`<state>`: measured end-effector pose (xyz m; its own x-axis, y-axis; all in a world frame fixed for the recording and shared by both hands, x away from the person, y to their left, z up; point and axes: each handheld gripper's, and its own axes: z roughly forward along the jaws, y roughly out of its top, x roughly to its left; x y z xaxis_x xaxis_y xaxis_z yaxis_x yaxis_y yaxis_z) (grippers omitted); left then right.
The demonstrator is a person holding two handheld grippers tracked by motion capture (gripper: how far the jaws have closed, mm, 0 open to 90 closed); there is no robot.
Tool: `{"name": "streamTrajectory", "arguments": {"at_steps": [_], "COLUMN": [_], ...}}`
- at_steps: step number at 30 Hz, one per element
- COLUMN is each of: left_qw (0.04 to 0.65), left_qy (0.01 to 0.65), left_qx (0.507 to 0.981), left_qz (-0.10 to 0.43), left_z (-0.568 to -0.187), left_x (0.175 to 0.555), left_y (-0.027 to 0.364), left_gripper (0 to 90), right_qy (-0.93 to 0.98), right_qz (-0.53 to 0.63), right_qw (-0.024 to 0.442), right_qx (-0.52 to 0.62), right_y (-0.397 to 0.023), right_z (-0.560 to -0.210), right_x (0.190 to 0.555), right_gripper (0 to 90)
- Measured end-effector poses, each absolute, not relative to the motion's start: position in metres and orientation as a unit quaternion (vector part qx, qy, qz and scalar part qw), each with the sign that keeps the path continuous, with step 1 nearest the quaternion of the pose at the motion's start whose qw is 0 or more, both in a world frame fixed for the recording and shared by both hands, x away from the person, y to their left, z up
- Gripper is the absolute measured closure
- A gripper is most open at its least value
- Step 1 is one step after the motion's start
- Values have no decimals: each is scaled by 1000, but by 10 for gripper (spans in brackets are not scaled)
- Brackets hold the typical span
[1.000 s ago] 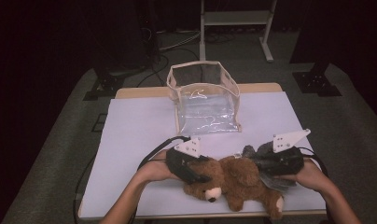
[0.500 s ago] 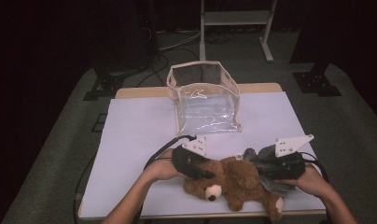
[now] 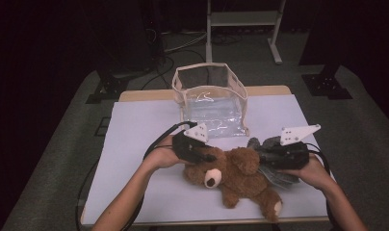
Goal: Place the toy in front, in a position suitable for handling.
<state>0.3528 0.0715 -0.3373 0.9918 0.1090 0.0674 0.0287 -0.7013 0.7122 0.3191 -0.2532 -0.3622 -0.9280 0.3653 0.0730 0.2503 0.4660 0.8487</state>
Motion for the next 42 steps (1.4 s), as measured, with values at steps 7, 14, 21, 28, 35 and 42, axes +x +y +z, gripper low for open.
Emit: {"name": "streamTrajectory", "arguments": {"at_steps": [7, 14, 21, 28, 35, 42], "left_qw": [381, 408, 394, 398, 394, 417], "left_qy": [60, 58, 69, 30, 7, 14], "left_qx": [922, 911, 917, 917, 919, 909], "left_qz": [38, 22, 4, 7, 11, 2], "left_z": [-347, -346, -356, -365, -368, -354], "left_x": [349, 336, 334, 310, 294, 300], "left_y": [97, 107, 101, 98, 101, 109], "left_gripper": [598, 476, 480, 526, 519, 461], "right_qy": [864, 876, 876, 878, 887, 895], "right_qz": [475, 461, 462, 460, 439, 425], "right_qw": [57, 56, 54, 61, 71, 46], "right_qx": [157, 131, 127, 114, 125, 123], "right_y": [-225, -216, -221, -233, -225, -217], "right_z": [-365, -372, -377, -347, -340, -364], "right_x": [324, 298, 282, 286, 310, 300], "right_gripper": [727, 731, 732, 729, 724, 728]}}
